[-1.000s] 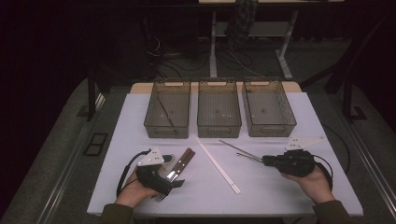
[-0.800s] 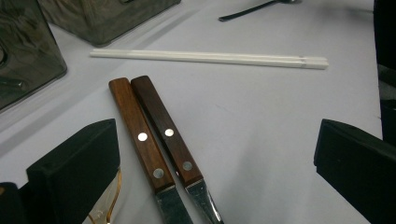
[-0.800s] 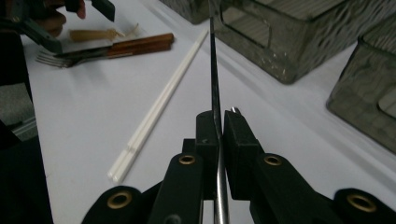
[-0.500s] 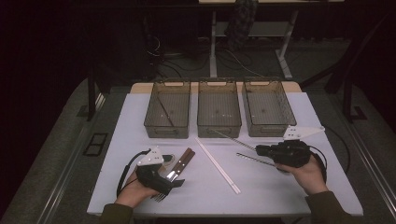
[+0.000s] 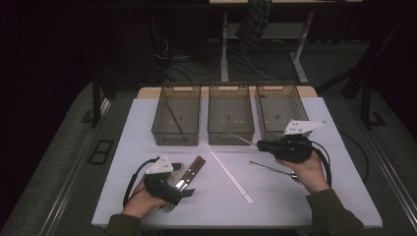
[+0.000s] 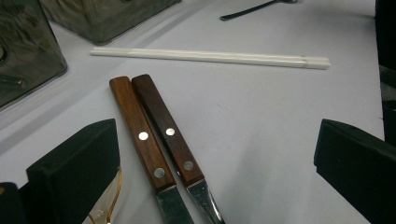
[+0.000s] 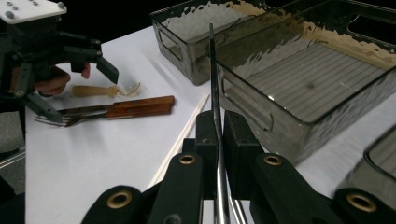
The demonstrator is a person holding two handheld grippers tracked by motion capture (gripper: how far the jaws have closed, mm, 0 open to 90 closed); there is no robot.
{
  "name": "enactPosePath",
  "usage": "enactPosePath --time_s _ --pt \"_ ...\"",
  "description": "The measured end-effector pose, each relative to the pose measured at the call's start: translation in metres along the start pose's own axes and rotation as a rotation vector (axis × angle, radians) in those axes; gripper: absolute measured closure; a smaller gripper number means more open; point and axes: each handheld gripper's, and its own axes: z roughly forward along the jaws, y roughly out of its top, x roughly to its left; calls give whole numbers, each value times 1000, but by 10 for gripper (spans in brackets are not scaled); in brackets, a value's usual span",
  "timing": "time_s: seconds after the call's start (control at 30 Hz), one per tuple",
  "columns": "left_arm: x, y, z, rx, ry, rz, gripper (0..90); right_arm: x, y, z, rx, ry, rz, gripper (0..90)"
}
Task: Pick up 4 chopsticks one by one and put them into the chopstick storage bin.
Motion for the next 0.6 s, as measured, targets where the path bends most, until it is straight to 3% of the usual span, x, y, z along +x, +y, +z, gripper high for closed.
enactPosePath --time_s 0.6 --pt "0 -1 -1 -8 -2 -6 0 -8 39 40 6 -59 0 847"
